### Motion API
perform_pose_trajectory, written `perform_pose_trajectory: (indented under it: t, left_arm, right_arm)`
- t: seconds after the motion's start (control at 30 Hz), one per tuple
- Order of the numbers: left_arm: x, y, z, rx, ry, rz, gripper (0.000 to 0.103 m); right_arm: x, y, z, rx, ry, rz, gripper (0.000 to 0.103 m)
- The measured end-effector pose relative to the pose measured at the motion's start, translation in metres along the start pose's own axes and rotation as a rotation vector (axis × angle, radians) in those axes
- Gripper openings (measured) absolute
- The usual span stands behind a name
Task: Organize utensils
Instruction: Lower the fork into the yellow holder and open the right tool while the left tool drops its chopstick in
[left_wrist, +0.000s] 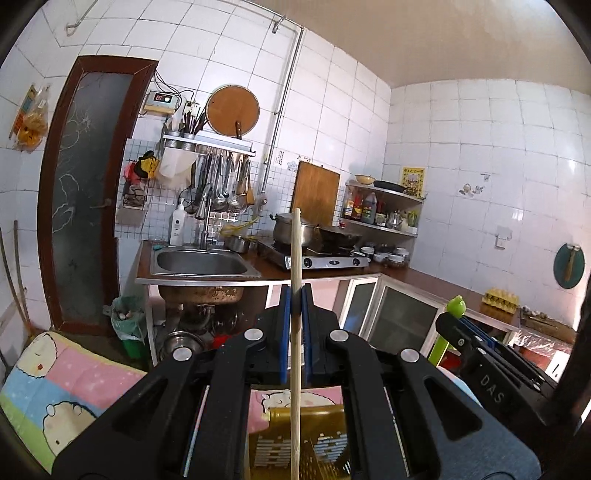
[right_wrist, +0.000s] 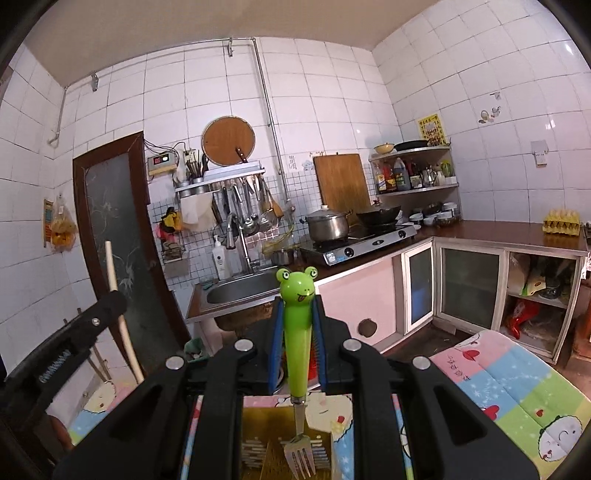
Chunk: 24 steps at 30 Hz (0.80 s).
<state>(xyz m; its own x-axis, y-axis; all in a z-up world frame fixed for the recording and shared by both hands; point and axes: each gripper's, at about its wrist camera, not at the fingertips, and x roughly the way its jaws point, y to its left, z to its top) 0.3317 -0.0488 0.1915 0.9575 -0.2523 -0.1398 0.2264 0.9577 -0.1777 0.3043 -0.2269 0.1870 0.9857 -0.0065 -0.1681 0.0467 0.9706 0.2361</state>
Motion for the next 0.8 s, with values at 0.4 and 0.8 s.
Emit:
perform_pose_trajectory:
  t: [0.4,0.8]
  left_arm:
    - [0.041,0.001,-0.063,0.071,0.08,0.058,0.004]
    - [-0.015,0.039,-0.048,0.065,0.114,0.174,0.079]
  right_arm:
    - [0.035,-0.008,-0.053,-0.007,0.101,-0.005,0.015]
    - [0.004,-0.025,-0.06,-0.049,0.141,-0.056,0.064]
